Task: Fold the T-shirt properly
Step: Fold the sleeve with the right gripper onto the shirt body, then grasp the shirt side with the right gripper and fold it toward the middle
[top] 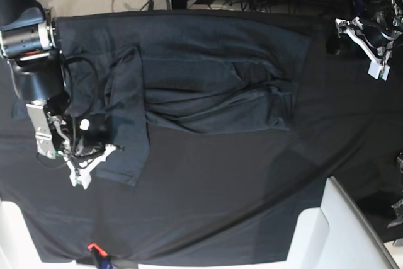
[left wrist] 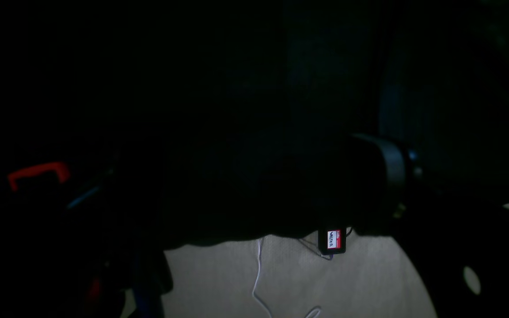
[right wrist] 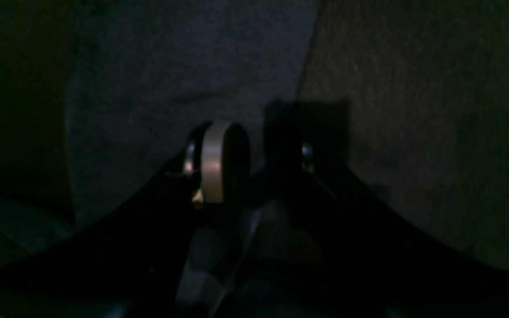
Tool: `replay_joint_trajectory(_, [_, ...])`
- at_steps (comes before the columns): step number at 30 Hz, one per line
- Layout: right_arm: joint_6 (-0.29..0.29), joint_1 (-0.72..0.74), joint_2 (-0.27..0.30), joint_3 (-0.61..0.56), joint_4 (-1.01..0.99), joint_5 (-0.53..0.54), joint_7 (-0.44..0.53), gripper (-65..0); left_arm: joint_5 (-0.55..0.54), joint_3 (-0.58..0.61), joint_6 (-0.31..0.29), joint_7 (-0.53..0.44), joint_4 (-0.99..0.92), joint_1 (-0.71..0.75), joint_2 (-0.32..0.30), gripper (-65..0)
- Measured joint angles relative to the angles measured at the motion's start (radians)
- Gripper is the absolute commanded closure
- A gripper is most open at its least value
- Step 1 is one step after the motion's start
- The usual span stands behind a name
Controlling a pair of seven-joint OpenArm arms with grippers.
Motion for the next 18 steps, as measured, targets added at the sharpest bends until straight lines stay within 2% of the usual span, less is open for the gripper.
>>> replay_joint_trajectory(2, [0.000, 0.005, -0.001, 0.000, -0.012, 0.000, 0.015, -18.2, 0.000, 0.000, 0.000, 0.000, -0.001, 0.000, 0.000, -57.9])
replay_joint_trajectory(3, [0.000, 0.004, -0.001, 0.000, -0.011, 0.000, 0.020, -15.8, 0.000, 0.000, 0.000, 0.000, -0.001, 0.000, 0.000, -57.9])
replay_joint_trajectory(5, [-0.002, 0.001, 0.000, 0.000, -0.012, -0.002, 0.026, -2.9, 0.000, 0.000, 0.000, 0.000, -0.001, 0.000, 0.000, -57.9])
replay_joint_trajectory(6, [-0.003, 0.001, 0.000, 0.000, -0.013, -0.009, 0.024, 0.0, 0.000, 0.000, 0.000, 0.000, -0.001, 0.000, 0.000, -57.9])
replay_joint_trajectory(8, [-0.008, 0.000, 0.000, 0.002, -0.006, -0.007, 0.018, -0.8, 0.000, 0.000, 0.000, 0.000, 0.000, 0.000, 0.000, -57.9])
replay_joint_trajectory(11, [-0.016, -0.032, 0.000, 0.003, 0.109, -0.017, -0.117, 0.0, 0.001, 0.000, 0.000, 0.001, 0.000, 0.000, 0.000, -57.9])
replay_joint_trajectory(16, [-0.024, -0.216, -0.008, -0.002, 0.603, -0.016, -0.294, 0.0, 0.001, -0.002, 0.001, 0.001, 0.000, 0.000, -0.032, -57.9])
replay_joint_trajectory(18, [-0.019, -0.256, -0.030, 0.000, 0.755, -0.018, -0.370, 0.0, 0.000, -0.001, 0.000, -0.001, 0.003, 0.004, -0.042, -57.9])
